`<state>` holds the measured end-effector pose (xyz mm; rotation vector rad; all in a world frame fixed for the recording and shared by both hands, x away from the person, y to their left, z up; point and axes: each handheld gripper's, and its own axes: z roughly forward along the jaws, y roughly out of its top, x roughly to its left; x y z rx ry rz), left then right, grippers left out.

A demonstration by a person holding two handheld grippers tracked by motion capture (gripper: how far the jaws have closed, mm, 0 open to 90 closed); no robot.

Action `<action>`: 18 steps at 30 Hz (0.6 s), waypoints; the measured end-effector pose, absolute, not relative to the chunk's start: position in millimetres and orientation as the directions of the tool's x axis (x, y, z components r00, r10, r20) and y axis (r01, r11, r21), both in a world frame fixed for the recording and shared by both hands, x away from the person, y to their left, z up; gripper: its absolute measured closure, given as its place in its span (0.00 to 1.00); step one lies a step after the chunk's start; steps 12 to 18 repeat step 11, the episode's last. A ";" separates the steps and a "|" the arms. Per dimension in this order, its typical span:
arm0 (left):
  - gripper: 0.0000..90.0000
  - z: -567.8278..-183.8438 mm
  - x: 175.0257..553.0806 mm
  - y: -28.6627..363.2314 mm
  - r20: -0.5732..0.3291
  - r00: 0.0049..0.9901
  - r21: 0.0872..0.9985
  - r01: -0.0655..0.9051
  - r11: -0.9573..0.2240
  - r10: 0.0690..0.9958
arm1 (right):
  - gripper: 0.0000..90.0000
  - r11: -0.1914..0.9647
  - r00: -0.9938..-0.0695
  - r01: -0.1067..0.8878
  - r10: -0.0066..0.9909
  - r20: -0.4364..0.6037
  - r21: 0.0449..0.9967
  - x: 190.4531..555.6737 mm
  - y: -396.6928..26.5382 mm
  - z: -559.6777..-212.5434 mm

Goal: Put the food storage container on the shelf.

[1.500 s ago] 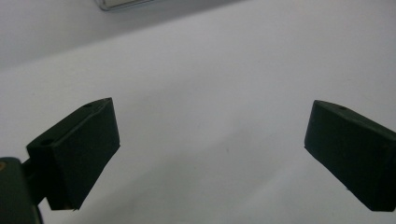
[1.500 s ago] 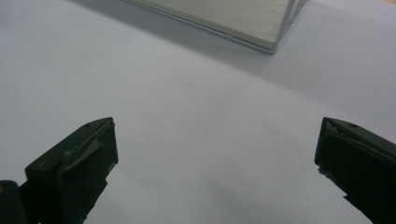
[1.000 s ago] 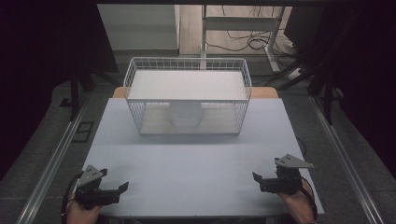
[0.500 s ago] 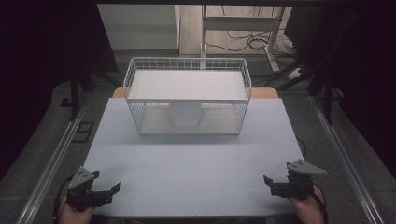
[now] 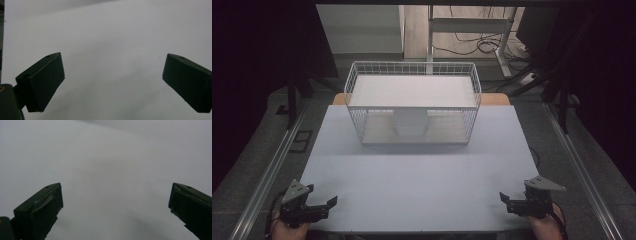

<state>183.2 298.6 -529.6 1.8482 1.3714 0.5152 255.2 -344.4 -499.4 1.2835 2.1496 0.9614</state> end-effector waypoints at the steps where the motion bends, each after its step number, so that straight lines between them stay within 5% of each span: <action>1: 0.04 -529.7 183.3 298.8 -0.119 0.341 0.769 0.625 -0.131 0.932 | 0.00 0.315 -0.458 0.575 0.888 -0.022 0.755 255.6 -345.2 -499.9; 18: 0.06 -530.9 185.6 296.6 -0.108 0.338 0.753 0.642 -0.145 0.935 | 0.00 0.315 -0.457 0.586 0.889 -0.017 0.746 257.2 -345.8 -501.0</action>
